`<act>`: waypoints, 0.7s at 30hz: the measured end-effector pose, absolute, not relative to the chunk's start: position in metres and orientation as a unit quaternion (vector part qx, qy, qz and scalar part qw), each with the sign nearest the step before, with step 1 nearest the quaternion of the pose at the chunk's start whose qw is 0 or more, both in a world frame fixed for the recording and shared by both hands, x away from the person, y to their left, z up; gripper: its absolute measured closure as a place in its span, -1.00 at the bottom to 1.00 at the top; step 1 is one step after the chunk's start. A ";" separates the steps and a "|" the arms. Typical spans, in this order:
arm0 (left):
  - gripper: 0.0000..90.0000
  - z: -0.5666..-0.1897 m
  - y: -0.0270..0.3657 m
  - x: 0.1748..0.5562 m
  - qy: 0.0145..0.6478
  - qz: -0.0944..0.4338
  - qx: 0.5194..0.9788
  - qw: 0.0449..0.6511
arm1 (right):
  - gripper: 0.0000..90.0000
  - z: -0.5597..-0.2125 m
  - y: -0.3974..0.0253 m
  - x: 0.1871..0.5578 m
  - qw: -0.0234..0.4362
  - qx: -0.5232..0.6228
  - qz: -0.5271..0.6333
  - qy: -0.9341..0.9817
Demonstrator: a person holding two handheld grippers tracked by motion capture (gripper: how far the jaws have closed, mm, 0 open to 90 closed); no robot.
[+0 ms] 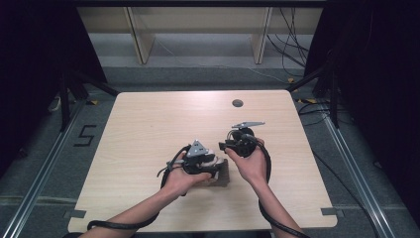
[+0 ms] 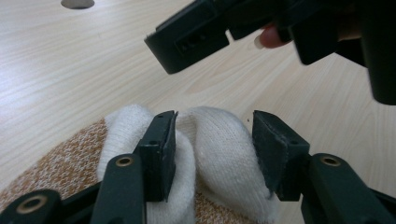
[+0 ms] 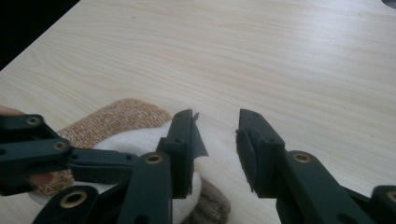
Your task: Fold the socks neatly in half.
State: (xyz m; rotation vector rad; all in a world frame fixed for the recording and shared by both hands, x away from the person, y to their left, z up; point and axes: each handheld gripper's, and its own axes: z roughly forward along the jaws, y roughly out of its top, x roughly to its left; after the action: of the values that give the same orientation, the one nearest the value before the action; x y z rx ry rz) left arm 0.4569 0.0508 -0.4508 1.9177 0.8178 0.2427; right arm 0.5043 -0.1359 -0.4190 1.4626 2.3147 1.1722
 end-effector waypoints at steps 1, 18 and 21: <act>0.07 -0.449 0.052 0.456 0.335 0.099 0.791 0.502 | 0.48 -0.420 -0.137 0.505 0.086 0.480 0.400 0.776; 0.03 -0.438 0.090 0.461 0.367 0.103 0.784 0.489 | 0.48 -0.429 -0.153 0.499 0.084 0.500 0.388 0.770; 0.06 -0.448 0.085 0.463 0.363 0.087 0.795 0.479 | 0.48 -0.432 -0.156 0.495 0.077 0.508 0.382 0.768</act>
State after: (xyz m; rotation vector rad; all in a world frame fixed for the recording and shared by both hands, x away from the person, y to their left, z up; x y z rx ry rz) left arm 0.4626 0.0853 -0.4483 1.9399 0.8864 0.2122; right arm 0.4947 -0.1563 -0.4317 1.5213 2.3027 1.1451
